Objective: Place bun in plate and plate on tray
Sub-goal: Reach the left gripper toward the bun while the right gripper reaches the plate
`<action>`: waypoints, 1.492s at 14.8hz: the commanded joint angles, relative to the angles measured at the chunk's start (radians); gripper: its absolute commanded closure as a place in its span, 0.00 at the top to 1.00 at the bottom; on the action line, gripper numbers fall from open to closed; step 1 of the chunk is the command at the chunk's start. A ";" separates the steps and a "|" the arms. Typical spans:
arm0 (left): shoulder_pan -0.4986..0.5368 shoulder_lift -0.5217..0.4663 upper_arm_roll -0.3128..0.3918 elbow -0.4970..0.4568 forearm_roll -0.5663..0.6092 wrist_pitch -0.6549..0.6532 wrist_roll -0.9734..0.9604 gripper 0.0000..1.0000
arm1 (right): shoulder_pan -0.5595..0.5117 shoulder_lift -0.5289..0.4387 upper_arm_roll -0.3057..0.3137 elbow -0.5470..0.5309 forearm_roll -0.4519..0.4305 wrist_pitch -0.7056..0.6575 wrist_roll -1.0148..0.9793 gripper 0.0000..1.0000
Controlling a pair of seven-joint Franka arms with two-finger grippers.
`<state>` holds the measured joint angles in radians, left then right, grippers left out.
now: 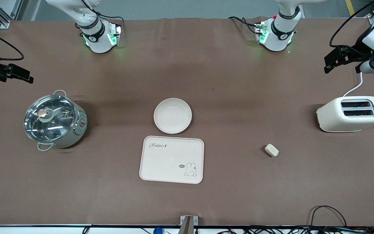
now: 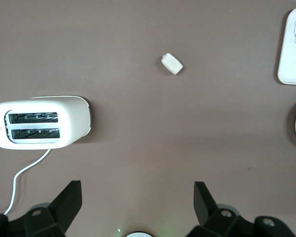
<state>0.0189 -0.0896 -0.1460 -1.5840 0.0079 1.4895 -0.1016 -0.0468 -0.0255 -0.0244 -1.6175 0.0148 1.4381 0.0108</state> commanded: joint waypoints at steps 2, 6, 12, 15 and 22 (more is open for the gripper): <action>0.007 0.013 0.000 0.022 -0.013 -0.003 0.020 1.00 | -0.015 -0.030 0.011 -0.024 -0.001 -0.016 -0.008 1.00; -0.003 0.141 -0.004 0.084 0.000 -0.003 0.007 1.00 | -0.011 -0.034 0.014 -0.024 -0.001 -0.027 -0.006 1.00; -0.008 0.336 -0.010 0.052 0.012 0.185 -0.122 1.00 | 0.048 -0.030 0.014 -0.129 0.126 0.071 0.011 1.00; -0.008 0.427 -0.013 0.033 0.052 0.313 -0.225 1.00 | 0.116 -0.028 0.014 -0.269 0.233 0.221 0.067 1.00; -0.013 0.620 -0.015 0.038 0.041 0.536 -0.528 1.00 | 0.300 0.054 0.015 -0.528 0.436 0.657 0.095 1.00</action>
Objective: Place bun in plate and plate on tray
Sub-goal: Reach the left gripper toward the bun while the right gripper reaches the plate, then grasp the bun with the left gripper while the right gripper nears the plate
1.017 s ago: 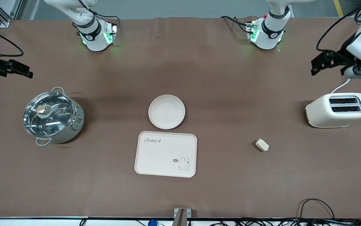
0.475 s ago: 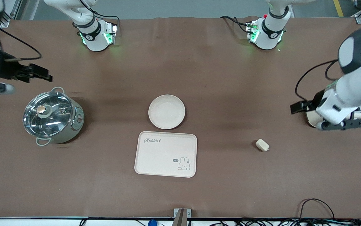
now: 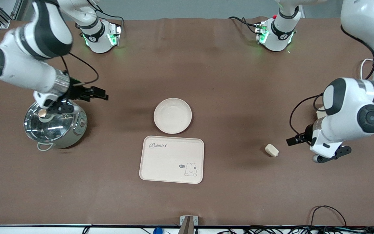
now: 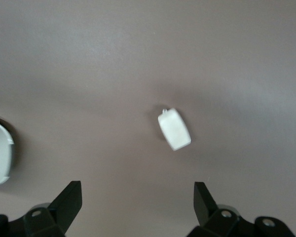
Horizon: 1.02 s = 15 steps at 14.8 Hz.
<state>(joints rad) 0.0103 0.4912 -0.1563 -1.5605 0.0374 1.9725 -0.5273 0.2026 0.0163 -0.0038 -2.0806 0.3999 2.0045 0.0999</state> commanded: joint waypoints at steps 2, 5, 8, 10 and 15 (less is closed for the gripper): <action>-0.012 0.093 -0.005 0.014 0.016 0.120 -0.196 1.00 | 0.119 0.062 -0.007 -0.117 0.089 0.231 0.007 1.00; -0.024 0.167 -0.006 0.008 0.012 0.218 -0.276 1.00 | 0.182 0.163 -0.005 -0.115 0.117 0.337 0.007 1.00; -0.041 0.210 -0.006 0.002 0.012 0.247 -0.284 1.00 | 0.259 0.244 -0.005 -0.116 0.175 0.466 0.009 1.00; -0.047 0.228 -0.006 -0.018 0.010 0.294 -0.284 1.00 | 0.293 0.295 -0.005 -0.115 0.197 0.531 0.009 1.00; -0.049 0.245 -0.006 -0.046 0.010 0.345 -0.284 0.83 | 0.351 0.367 -0.005 -0.110 0.257 0.648 0.009 0.93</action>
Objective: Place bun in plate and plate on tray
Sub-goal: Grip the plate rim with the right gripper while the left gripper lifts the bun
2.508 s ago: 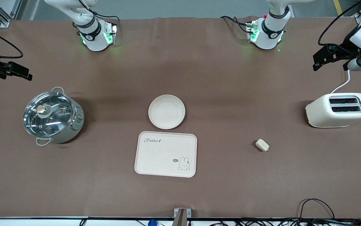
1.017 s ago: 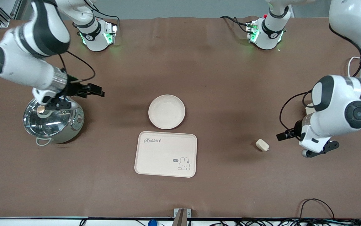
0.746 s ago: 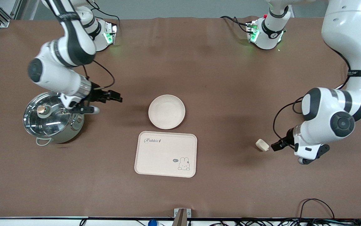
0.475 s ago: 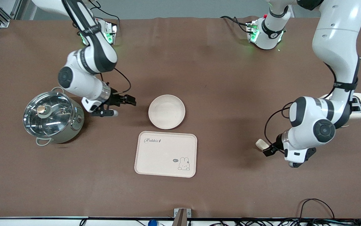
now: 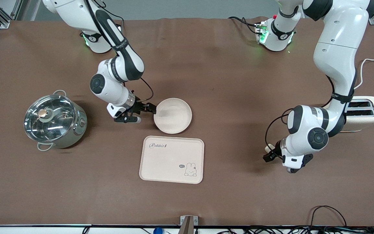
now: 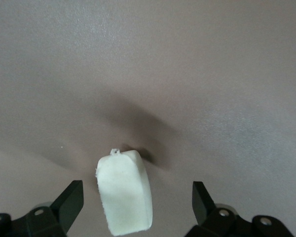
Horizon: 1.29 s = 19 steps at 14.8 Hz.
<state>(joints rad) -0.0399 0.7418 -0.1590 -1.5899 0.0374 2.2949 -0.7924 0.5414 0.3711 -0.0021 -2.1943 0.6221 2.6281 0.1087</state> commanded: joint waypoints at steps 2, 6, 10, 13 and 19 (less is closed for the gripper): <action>0.002 -0.002 -0.004 -0.018 0.010 0.023 -0.019 0.72 | 0.021 0.015 -0.007 0.008 0.053 0.026 0.000 0.85; 0.002 0.008 -0.004 -0.024 0.010 0.023 -0.019 0.51 | 0.037 0.037 -0.007 0.028 0.064 0.041 0.000 0.72; -0.011 -0.002 -0.007 -0.025 0.012 0.012 -0.021 0.31 | 0.048 0.051 -0.007 0.030 0.067 0.052 0.000 0.66; -0.072 -0.031 -0.016 -0.018 0.012 -0.018 -0.092 0.29 | 0.061 0.064 -0.007 0.030 0.070 0.070 0.000 0.66; -0.188 -0.061 -0.175 0.025 0.012 -0.087 -0.341 0.30 | 0.084 0.087 -0.007 0.034 0.097 0.090 0.000 0.64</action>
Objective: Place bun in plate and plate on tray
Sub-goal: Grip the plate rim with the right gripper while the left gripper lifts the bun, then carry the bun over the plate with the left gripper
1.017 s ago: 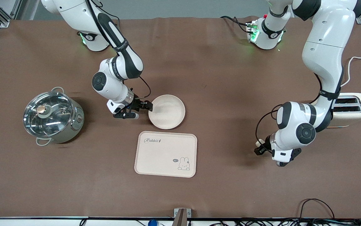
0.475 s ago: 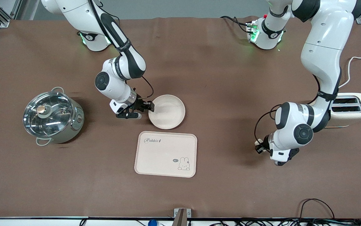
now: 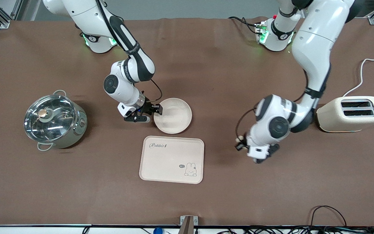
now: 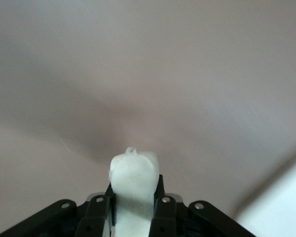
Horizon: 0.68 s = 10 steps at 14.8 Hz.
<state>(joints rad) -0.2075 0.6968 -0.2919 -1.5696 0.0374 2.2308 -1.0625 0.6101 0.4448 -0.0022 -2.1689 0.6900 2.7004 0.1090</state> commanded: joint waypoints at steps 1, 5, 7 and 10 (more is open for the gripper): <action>-0.053 -0.016 -0.061 0.006 0.016 -0.022 -0.120 0.30 | 0.016 0.017 -0.007 0.009 0.029 0.019 0.000 0.63; -0.212 0.007 -0.062 0.026 0.012 -0.011 -0.266 0.30 | 0.017 0.018 -0.007 0.011 0.029 0.026 0.000 0.60; -0.259 0.033 -0.062 0.052 0.009 0.030 -0.319 0.31 | 0.017 0.018 -0.007 0.011 0.029 0.027 -0.003 0.60; -0.312 0.072 -0.062 0.054 0.007 0.157 -0.391 0.32 | 0.017 0.023 -0.007 0.011 0.029 0.029 -0.006 0.60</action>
<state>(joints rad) -0.5010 0.7213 -0.3577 -1.5494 0.0377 2.3254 -1.4162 0.6132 0.4571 -0.0027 -2.1652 0.6911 2.7158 0.1090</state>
